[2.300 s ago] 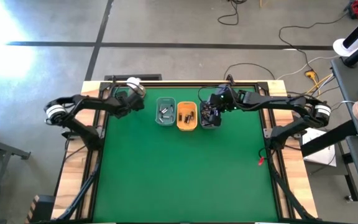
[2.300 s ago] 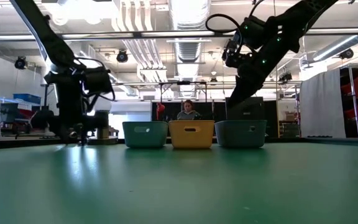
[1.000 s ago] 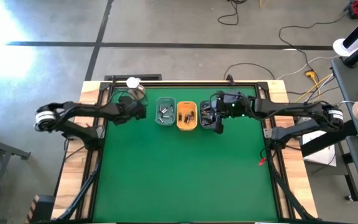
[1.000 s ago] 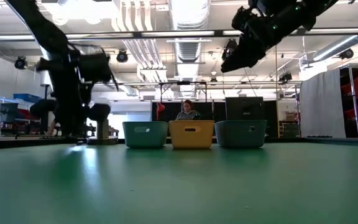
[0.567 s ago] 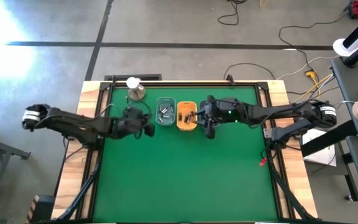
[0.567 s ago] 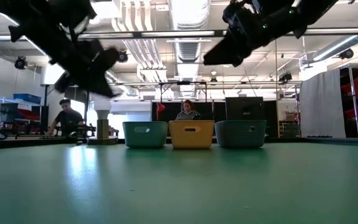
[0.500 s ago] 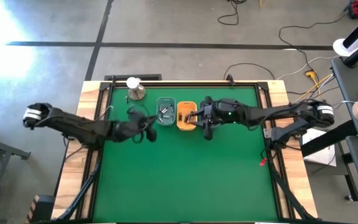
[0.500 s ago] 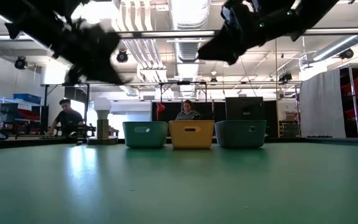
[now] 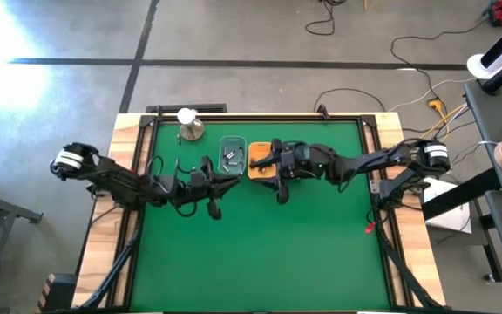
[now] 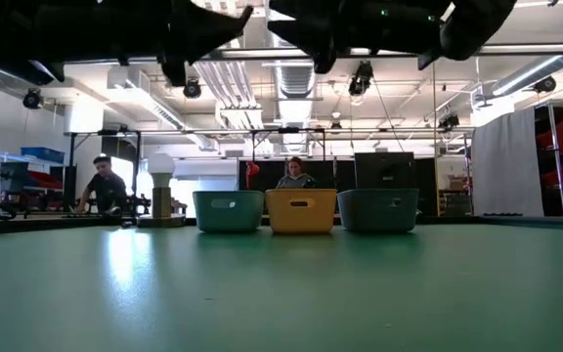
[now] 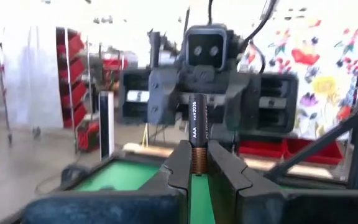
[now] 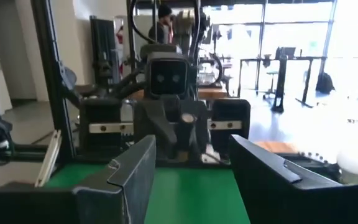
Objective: Sort batteries
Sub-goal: Put the small black battery into the blue bin
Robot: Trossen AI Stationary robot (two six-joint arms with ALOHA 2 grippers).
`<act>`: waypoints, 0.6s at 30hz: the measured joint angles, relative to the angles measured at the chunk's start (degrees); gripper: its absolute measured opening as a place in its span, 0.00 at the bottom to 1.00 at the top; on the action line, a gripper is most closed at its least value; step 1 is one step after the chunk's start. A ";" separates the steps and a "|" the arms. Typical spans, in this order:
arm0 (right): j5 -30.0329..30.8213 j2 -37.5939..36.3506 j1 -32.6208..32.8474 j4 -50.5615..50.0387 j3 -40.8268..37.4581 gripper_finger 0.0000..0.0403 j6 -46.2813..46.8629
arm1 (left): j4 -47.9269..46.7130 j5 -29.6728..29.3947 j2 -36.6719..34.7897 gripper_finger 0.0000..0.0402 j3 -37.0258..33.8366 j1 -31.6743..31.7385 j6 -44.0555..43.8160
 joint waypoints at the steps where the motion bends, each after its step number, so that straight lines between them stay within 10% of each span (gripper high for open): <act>1: 0.00 -0.25 0.15 -0.06 0.31 0.49 -0.02 | 1.40 0.48 0.61 0.03 0.41 0.00 0.88; 18: 0.52 0.21 1.13 -0.21 4.09 0.44 -3.06 | 7.65 6.06 4.49 0.03 3.64 3.99 4.38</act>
